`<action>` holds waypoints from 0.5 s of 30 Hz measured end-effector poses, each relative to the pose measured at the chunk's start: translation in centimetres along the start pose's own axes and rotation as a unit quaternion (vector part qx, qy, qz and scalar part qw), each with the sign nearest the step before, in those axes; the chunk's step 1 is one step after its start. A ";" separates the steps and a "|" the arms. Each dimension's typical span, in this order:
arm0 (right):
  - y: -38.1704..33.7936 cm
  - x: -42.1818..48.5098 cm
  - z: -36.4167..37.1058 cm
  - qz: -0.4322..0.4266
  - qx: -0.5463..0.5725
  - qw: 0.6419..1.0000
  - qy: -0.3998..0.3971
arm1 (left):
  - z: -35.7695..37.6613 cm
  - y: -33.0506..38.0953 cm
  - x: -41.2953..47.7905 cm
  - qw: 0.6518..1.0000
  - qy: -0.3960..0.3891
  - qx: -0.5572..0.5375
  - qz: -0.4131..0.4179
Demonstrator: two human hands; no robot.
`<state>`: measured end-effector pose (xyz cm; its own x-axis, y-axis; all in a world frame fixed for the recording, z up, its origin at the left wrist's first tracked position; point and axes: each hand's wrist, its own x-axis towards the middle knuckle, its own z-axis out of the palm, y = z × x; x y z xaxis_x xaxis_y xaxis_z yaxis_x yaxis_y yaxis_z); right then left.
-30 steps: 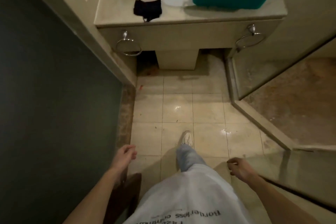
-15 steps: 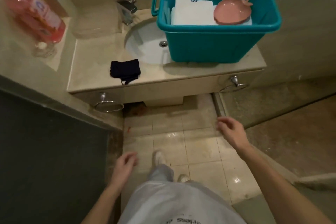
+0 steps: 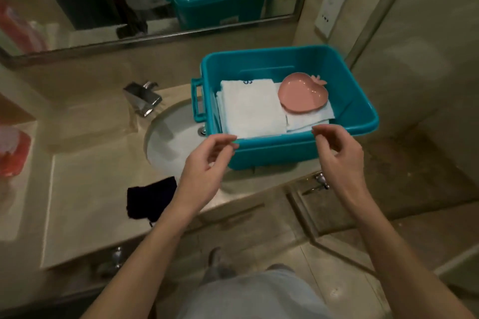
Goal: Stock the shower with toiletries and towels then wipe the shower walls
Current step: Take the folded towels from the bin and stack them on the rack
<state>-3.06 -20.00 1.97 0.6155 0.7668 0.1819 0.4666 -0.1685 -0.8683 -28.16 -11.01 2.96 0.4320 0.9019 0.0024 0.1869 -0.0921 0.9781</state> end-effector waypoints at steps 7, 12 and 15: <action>-1.4 7.3 3.7 0.012 -0.084 0.994 -0.069 | 2.0 2.0 11.5 0.998 0.029 0.021 -0.049; 0.7 13.1 6.4 0.025 -0.117 0.981 -0.156 | 4.4 -0.7 18.3 0.987 0.032 0.063 -0.143; 2.1 16.7 7.7 0.048 -0.125 0.970 -0.202 | 5.3 -2.5 21.3 0.977 0.029 0.114 -0.178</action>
<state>3.30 -2.82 -0.39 0.3876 0.9119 -0.1348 0.5893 -0.3576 -0.7245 -14.77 6.16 -0.54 0.2544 0.9158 -0.3109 0.5111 0.1456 0.8471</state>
